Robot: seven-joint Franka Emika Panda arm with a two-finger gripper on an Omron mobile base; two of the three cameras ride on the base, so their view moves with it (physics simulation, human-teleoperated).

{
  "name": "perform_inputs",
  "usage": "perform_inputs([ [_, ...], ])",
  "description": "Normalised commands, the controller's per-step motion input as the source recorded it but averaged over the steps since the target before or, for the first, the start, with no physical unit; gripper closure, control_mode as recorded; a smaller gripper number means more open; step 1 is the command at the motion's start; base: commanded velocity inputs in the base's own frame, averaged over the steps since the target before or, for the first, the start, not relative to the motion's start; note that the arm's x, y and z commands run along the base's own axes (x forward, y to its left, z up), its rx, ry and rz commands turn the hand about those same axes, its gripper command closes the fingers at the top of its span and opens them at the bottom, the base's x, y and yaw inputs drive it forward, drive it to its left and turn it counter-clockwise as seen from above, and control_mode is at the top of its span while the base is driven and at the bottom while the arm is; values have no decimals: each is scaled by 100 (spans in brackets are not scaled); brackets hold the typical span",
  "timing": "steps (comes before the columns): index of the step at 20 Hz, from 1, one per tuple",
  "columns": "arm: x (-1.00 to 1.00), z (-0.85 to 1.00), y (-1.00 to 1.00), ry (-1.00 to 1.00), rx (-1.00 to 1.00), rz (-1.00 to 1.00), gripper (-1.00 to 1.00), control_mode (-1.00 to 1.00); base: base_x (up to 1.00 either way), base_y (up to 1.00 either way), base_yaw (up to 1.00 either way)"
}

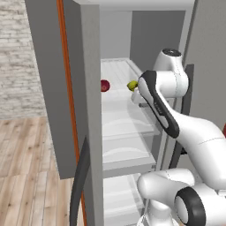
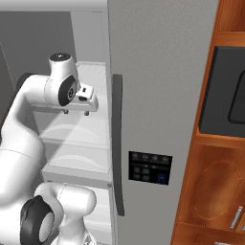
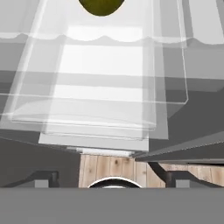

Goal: Pick up both pears from the fridge and place them inside the tupperware on the counter.

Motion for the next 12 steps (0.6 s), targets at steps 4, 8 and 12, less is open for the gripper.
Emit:
perform_inputs([
  [4, -3, 0, 60, -9, -9, 0, -100, -100, 0, 0, 0],
  [8, 0, 1, 28, -18, -3, 0, -100, -100, 0, 0, 0],
  [12, 3, 2, 4, -9, 0, 0, -100, -100, 0, 0, 0],
])
